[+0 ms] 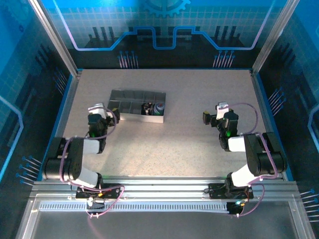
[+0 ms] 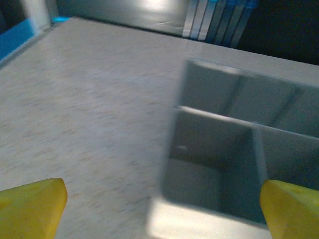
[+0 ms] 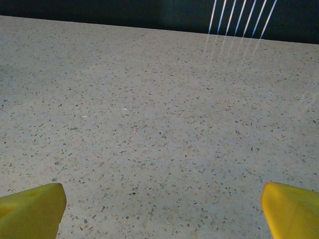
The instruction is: Roll the socks
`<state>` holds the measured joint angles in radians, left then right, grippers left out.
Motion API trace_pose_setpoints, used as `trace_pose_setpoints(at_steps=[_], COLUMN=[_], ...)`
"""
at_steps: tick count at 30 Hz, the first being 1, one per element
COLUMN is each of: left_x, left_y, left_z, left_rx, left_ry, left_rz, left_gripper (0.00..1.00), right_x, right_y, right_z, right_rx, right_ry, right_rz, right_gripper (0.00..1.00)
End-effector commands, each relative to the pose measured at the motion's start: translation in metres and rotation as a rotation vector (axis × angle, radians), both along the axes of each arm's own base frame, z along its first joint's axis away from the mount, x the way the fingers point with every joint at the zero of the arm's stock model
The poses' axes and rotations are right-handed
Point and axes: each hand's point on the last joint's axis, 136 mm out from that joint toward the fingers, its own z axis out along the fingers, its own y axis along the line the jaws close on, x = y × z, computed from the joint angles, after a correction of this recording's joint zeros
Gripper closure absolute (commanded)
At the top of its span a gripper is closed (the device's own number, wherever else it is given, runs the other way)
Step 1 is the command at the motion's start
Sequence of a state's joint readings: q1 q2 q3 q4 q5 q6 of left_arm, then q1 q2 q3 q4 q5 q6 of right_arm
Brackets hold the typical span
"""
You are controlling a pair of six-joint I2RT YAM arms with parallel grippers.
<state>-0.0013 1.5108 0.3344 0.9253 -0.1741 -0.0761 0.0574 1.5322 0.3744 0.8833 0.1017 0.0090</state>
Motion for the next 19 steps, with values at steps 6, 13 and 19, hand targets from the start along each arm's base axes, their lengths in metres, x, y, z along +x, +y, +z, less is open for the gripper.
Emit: trace_pose_setpoints(at_steps=[6, 13, 19], left_x=[0.008, 0.007, 0.005], left_y=[0.007, 0.007, 0.008], left_z=[0.005, 0.004, 0.006], left_rx=[0.053, 0.050, 0.051], left_ry=[-0.027, -0.020, -0.036], left_rz=[0.051, 0.049, 0.053], left_gripper=[0.01, 0.01, 0.01], right_x=[0.007, 0.007, 0.001], right_y=[0.009, 0.009, 0.013], right_z=[0.008, 0.008, 0.010], right_rx=[-0.014, -0.016, -0.035], right_ry=[-0.024, -0.025, -0.057], right_rz=[0.038, 0.037, 0.052], right_gripper=[0.00, 0.00, 0.00])
